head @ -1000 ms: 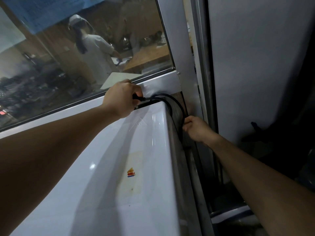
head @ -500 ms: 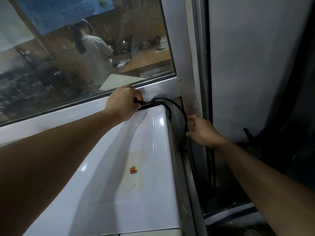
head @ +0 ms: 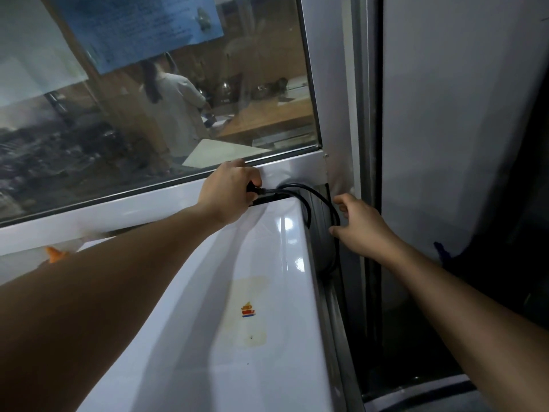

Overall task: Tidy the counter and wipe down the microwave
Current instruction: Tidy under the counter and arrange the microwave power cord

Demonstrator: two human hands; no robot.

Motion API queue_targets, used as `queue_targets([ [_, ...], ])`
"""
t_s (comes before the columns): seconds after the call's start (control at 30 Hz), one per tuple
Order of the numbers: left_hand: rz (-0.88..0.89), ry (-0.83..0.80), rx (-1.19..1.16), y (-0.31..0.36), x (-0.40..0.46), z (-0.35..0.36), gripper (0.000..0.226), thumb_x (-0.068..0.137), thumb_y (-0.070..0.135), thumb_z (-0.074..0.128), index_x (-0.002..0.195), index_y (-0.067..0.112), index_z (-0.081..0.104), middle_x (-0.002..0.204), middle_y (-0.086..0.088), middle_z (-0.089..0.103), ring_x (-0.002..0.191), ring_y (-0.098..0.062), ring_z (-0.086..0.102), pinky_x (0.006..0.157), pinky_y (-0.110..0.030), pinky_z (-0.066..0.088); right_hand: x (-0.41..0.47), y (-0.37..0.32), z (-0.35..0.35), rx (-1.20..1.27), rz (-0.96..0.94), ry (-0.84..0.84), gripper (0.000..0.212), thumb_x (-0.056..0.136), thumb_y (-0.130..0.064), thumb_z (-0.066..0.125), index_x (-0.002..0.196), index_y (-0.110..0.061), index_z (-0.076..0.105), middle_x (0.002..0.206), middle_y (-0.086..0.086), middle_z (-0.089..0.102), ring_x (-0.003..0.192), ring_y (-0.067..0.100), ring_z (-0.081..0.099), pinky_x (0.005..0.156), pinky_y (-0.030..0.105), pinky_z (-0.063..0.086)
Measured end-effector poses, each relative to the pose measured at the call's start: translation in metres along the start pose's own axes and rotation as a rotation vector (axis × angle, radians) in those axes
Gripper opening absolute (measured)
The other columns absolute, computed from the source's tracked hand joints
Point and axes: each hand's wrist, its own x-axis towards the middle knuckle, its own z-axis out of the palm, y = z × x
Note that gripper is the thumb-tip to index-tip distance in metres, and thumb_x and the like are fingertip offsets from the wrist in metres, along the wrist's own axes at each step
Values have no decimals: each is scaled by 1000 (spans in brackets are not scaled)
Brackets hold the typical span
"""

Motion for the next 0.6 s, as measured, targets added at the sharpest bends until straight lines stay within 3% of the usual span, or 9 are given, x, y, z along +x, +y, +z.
queue_targets([
  [0.27, -17, 2, -50, -4, -1, 2, 22, 78, 15, 71, 98, 14, 62, 100, -6, 55, 86, -27, 55, 73, -40, 51, 0, -10, -5, -19, -15, 11, 62, 84, -17, 66, 139, -15, 37, 139, 10, 45, 127, 24, 45, 99, 29, 37],
  [0.5, -52, 8, -15, -6, -6, 7, 16, 75, 17, 70, 86, 16, 59, 96, -1, 58, 86, -26, 55, 63, -31, 41, 1, -12, -5, -26, -9, 19, 62, 84, -18, 67, 139, -17, 38, 140, 8, 45, 126, 22, 46, 95, 26, 35],
  [0.6, -48, 12, 4, -9, -13, 6, 12, 80, 17, 67, 91, 19, 66, 97, 1, 63, 89, -25, 59, 67, -34, 48, 2, -14, -4, -26, -5, 11, 63, 84, -19, 67, 139, -18, 37, 140, 8, 44, 126, 23, 45, 99, 30, 37],
])
